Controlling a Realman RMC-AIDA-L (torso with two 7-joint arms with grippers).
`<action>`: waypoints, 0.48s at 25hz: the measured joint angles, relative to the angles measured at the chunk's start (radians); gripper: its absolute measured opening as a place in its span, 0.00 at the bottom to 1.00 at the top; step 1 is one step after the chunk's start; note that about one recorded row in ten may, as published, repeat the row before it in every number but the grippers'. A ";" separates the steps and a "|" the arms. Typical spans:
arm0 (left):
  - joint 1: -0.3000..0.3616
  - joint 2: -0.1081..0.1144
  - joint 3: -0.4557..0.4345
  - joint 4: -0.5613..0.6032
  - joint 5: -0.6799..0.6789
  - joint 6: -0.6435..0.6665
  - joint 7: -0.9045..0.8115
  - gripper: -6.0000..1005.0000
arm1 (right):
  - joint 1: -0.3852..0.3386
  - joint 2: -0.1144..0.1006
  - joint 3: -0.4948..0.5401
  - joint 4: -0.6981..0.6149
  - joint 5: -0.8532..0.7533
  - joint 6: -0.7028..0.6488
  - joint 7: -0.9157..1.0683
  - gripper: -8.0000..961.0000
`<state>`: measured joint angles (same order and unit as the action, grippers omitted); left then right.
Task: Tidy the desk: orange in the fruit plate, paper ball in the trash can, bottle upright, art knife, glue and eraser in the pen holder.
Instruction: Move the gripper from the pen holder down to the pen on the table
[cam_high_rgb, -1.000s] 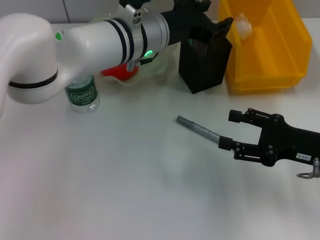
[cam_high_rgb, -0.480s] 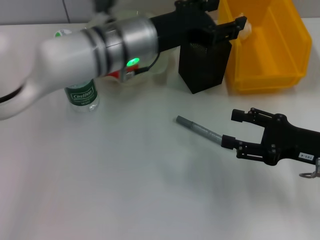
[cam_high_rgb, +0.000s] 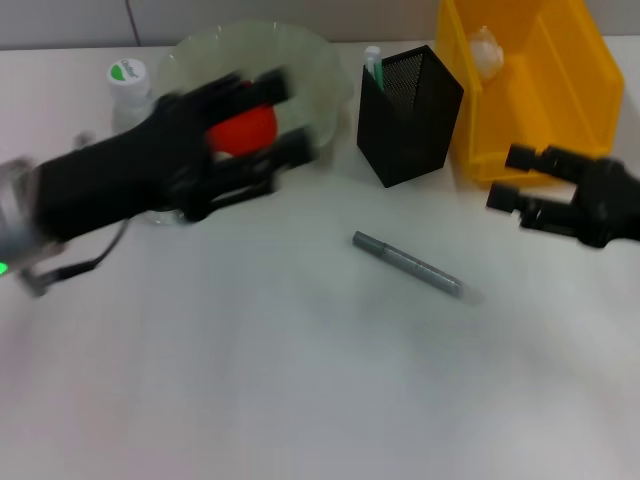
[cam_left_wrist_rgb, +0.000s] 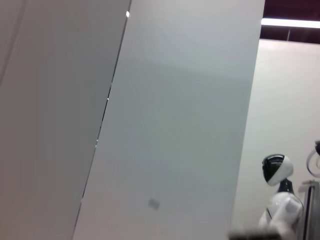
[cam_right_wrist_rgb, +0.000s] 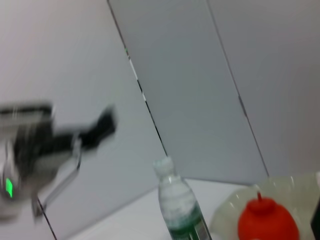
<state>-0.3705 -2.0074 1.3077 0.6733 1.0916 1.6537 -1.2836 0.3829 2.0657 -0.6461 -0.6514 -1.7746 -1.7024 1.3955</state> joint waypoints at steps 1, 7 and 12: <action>0.005 0.011 -0.021 -0.030 0.018 0.027 0.015 0.75 | 0.005 -0.002 0.001 -0.035 -0.001 -0.010 0.055 0.84; 0.046 0.060 -0.083 -0.172 0.145 0.106 0.141 0.75 | 0.076 -0.012 -0.083 -0.334 -0.107 -0.041 0.453 0.84; 0.086 0.071 -0.085 -0.179 0.176 0.100 0.190 0.75 | 0.226 -0.031 -0.159 -0.432 -0.334 -0.049 0.689 0.84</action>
<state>-0.2843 -1.9361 1.2224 0.4947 1.2679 1.7539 -1.0937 0.6093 2.0351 -0.8050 -1.0834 -2.1088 -1.7510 2.0847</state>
